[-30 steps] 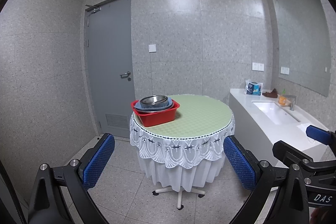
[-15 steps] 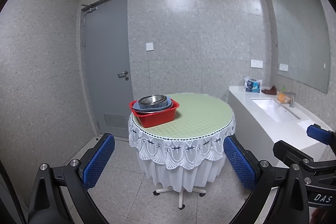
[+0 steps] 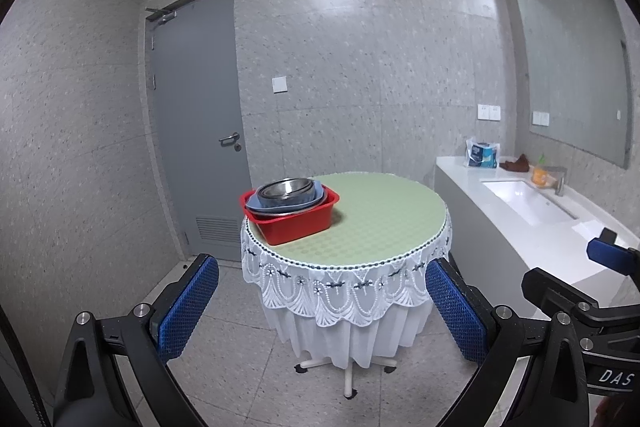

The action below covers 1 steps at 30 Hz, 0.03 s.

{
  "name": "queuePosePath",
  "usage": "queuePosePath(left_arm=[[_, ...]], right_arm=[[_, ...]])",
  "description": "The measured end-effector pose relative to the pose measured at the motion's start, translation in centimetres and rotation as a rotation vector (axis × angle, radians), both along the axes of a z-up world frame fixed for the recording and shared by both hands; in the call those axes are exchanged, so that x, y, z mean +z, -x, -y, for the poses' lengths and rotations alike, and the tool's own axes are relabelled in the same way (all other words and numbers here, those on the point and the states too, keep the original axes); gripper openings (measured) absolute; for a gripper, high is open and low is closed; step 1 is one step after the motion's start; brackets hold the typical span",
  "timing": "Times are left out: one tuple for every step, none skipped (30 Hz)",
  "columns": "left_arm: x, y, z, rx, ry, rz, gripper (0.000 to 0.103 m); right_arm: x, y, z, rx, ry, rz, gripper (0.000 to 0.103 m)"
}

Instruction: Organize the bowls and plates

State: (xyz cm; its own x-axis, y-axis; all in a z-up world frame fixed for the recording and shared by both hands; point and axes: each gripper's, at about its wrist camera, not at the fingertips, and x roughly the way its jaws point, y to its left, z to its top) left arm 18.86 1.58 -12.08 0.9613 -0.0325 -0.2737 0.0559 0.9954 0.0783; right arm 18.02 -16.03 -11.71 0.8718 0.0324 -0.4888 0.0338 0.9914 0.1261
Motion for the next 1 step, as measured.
queuePosePath(left_arm=[[-0.21, -0.32, 0.37, 0.002, -0.002, 0.001, 0.102]], right_arm=[[-0.11, -0.32, 0.26, 0.001, -0.003, -0.002, 0.103]])
